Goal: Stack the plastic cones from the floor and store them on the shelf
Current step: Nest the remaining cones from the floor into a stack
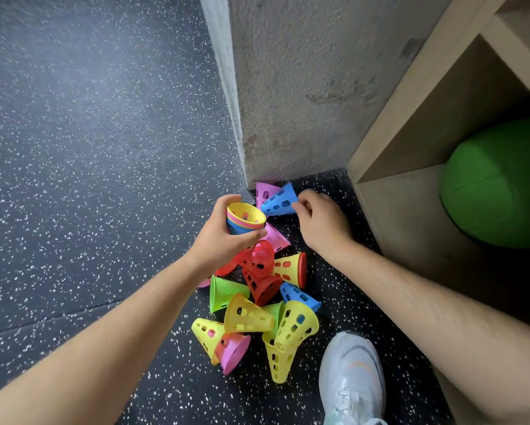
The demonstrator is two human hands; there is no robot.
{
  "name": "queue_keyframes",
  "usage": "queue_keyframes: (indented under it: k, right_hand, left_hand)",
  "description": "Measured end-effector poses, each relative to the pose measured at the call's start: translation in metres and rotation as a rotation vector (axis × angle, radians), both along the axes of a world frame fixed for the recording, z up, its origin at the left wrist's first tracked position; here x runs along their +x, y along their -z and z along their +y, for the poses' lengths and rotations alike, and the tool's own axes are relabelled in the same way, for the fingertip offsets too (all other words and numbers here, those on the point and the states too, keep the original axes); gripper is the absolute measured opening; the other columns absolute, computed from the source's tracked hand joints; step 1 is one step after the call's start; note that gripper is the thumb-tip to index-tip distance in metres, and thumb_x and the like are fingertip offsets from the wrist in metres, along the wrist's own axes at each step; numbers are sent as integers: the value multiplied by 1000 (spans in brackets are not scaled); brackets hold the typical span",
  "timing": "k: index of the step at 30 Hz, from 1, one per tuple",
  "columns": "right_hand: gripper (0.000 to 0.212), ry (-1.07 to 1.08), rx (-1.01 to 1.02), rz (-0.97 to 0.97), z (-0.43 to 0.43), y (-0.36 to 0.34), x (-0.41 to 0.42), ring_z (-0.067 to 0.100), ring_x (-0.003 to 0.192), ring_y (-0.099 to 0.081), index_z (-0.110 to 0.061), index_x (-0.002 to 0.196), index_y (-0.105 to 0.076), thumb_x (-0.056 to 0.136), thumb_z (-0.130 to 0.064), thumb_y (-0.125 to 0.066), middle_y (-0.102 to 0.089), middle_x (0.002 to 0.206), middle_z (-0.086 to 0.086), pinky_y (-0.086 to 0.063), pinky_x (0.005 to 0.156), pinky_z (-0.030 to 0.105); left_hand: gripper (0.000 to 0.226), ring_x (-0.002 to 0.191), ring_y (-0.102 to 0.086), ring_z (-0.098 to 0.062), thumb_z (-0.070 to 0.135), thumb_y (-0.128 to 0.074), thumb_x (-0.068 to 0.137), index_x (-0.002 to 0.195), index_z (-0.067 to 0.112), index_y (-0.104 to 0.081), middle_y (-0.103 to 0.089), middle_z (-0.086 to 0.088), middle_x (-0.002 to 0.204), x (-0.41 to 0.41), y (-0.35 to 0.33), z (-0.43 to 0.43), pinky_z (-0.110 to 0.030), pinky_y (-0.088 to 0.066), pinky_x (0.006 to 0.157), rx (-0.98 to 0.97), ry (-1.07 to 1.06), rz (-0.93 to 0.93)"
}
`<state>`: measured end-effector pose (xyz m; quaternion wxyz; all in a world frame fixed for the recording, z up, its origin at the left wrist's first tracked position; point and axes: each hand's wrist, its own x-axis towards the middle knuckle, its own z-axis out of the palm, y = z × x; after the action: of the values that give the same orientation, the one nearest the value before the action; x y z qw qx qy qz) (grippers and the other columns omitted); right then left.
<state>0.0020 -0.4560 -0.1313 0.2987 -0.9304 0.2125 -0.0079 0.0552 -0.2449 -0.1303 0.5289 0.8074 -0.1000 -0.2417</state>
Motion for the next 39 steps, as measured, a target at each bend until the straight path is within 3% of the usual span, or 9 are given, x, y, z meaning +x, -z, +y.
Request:
queue_keyframes:
  k: [5,14,18,21,26,30,32,35,39]
  right_hand:
    - [17,-113,77,-274,0,-12,2,27,91,-59,-11,110,-65,101,-19,-54,-64,102,10,-46,77,36]
    - [14,-228,79,-520,10,-26,13,22,95,-62,-7,106,-70,97,-12,-60,-69,103,6,-48,86,31]
    - [23,-468,189,-361,22,-19,9,15,104,-61,-14,114,-70,93,-20,-64,-71,106,-1,-44,102,26]
    - [28,-305,301,-234,19,-7,14,14,103,-65,-17,122,-66,95,-23,-60,-72,110,0,-50,96,31]
    - [37,-164,-35,-29,-2,16,39,35,118,-54,-7,130,-61,96,-23,-59,-63,126,15,-41,102,39]
    - [45,-129,-111,255,-7,28,51,34,125,-49,-3,132,-58,100,-34,-55,-56,133,18,-42,104,40]
    - [37,-125,-95,276,-6,32,54,33,111,-57,-2,117,-65,101,-33,-53,-60,121,18,-48,89,37]
    - [29,-119,-35,230,-4,35,52,36,101,-58,-4,106,-65,103,-28,-49,-60,112,19,-38,73,32]
    - [29,-107,58,71,-5,28,43,32,109,-54,-4,116,-66,104,-23,-47,-56,118,19,-39,89,28]
  left_hand:
    - [82,87,-64,12,29,-92,74,139,33,-42,-64,12,114,2,-3,-1,-7,-48,77,20,-27,-20]
    - [66,87,-66,5,19,-92,75,126,25,-50,-69,9,106,7,-3,0,-12,-50,78,-1,-52,-65]
    - [62,89,-66,4,14,-91,77,126,19,-53,-68,8,106,10,-4,-2,-11,-50,79,-37,-69,-86]
    - [63,90,-64,8,14,-92,75,125,20,-53,-67,12,105,11,-1,-1,-8,-46,80,-31,-66,-90]
    - [65,98,-67,1,20,-92,75,127,25,-52,-69,12,109,12,5,1,-15,-51,87,-13,-58,-52]
    - [65,96,-67,1,19,-91,76,127,24,-52,-69,8,110,13,7,0,-15,-51,84,-12,-59,-26]
    - [64,96,-67,0,19,-91,76,127,23,-52,-69,7,111,14,7,-1,-14,-51,84,-11,-61,-22]
    - [64,94,-67,2,17,-91,76,127,21,-52,-69,6,110,14,7,-3,-12,-50,82,-13,-65,-13]
    - [63,91,-66,5,15,-90,77,127,20,-52,-69,7,108,13,6,-4,-10,-49,79,-9,-74,-13]
